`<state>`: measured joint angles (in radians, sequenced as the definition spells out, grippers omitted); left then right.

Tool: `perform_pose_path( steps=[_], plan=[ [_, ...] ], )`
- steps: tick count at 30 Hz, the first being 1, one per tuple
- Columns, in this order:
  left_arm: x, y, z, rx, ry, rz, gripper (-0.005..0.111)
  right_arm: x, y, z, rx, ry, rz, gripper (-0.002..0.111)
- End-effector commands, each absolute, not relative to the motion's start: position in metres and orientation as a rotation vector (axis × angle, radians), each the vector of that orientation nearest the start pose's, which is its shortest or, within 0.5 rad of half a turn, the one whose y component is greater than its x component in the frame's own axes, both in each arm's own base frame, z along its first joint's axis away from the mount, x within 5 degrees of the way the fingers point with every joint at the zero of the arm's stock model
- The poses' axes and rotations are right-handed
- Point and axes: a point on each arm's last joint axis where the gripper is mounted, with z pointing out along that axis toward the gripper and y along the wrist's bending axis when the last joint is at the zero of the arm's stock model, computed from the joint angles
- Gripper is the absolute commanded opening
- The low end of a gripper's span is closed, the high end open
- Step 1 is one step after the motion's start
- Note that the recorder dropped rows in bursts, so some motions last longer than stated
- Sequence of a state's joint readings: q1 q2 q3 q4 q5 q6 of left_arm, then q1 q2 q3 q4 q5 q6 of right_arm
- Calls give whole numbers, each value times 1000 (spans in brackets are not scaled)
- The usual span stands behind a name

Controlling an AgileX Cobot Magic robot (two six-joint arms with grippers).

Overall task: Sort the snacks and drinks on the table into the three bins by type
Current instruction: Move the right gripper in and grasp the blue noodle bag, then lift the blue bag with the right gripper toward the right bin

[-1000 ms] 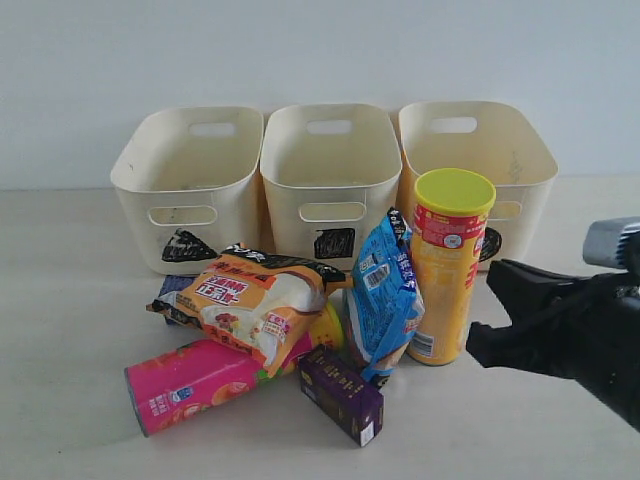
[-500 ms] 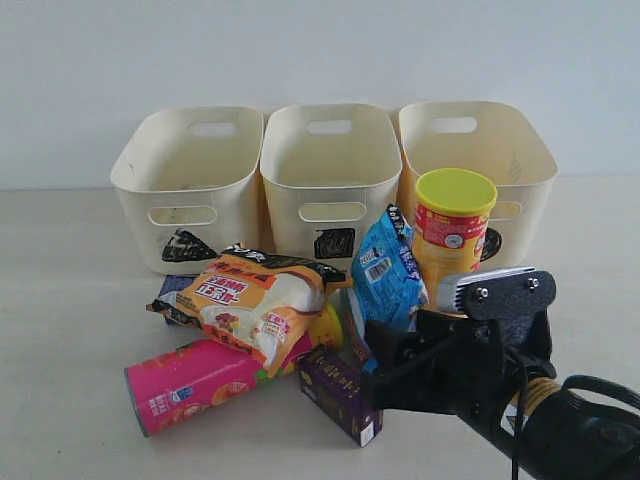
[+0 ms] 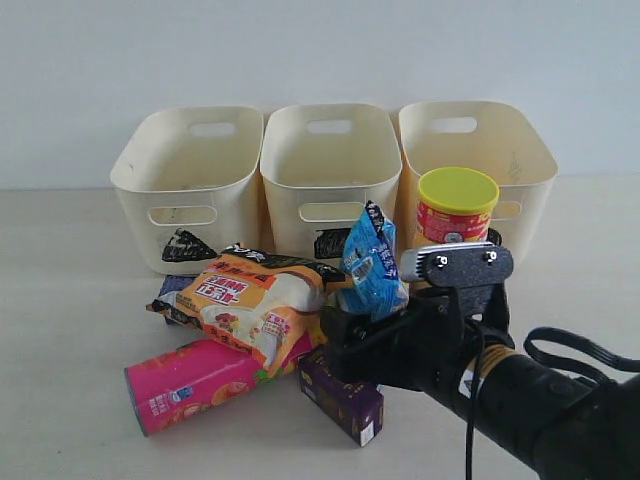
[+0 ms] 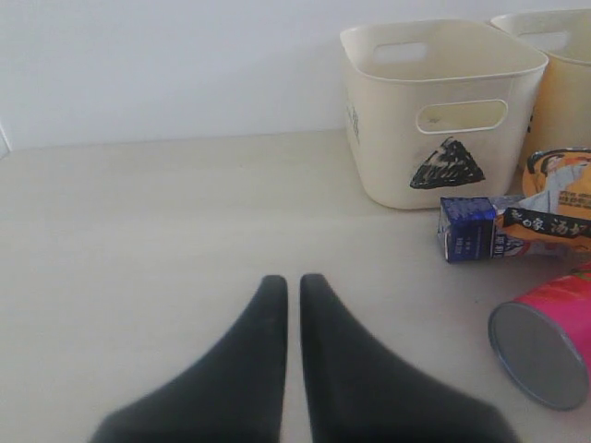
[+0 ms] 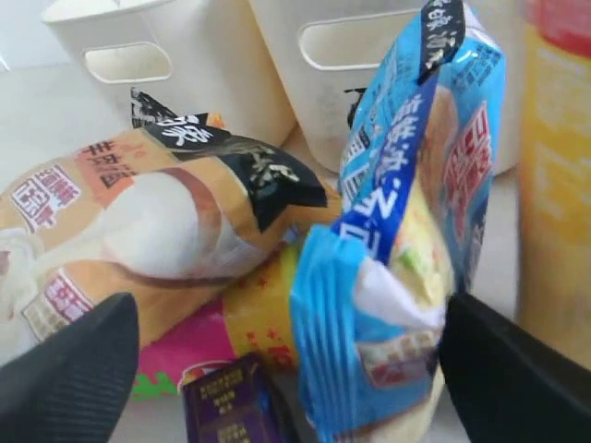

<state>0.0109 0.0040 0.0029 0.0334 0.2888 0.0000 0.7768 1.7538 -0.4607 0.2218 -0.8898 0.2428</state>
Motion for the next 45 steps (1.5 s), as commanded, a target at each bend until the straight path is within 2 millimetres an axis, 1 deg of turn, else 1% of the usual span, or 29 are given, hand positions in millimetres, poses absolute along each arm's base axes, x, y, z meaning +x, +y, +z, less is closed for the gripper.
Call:
perform_pose_path(
  steps=[1,5,8,11,14,21,24,27,29,32,33,36,37,38,40,41,42,45],
  plan=[
    [55,2,187,10,1768,41,4,218,193,141,-284,1927,610,79],
    [55,2,187,10,1768,41,4,220,190,141,-256,1918,570,79],
    [55,2,187,10,1768,41,4,221,189,141,-277,1913,534,79],
    [55,2,187,10,1768,41,4,225,193,144,-295,1909,528,79],
    [55,2,187,10,1768,41,4,232,203,147,-326,1955,524,79],
    [55,2,187,10,1768,41,4,233,206,147,-358,1979,520,79],
    [55,2,187,10,1768,41,4,237,211,136,-373,2010,503,79],
    [55,2,187,10,1768,41,4,249,222,120,-385,2031,487,79],
    [55,2,187,10,1768,41,4,254,228,117,-388,2045,488,78],
    [55,2,187,10,1768,41,4,256,230,118,-386,2038,491,65],
    [55,2,187,10,1768,41,4,257,229,118,-390,2029,470,56],
    [55,2,187,10,1768,41,4,259,226,117,-378,2032,423,53],
    [55,2,187,10,1768,41,4,259,225,117,-369,2036,417,50],
    [55,2,187,10,1768,41,4,259,225,117,-364,2040,412,43],
    [55,2,187,10,1768,41,4,259,225,117,-361,2042,411,22],
    [55,2,187,10,1768,41,4,259,225,117,-361,2042,411,8],
    [55,2,187,10,1768,41,4,259,225,117,-356,2041,413,0],
    [55,2,187,10,1768,41,4,259,225,117,-355,2037,413,0]
  ],
)
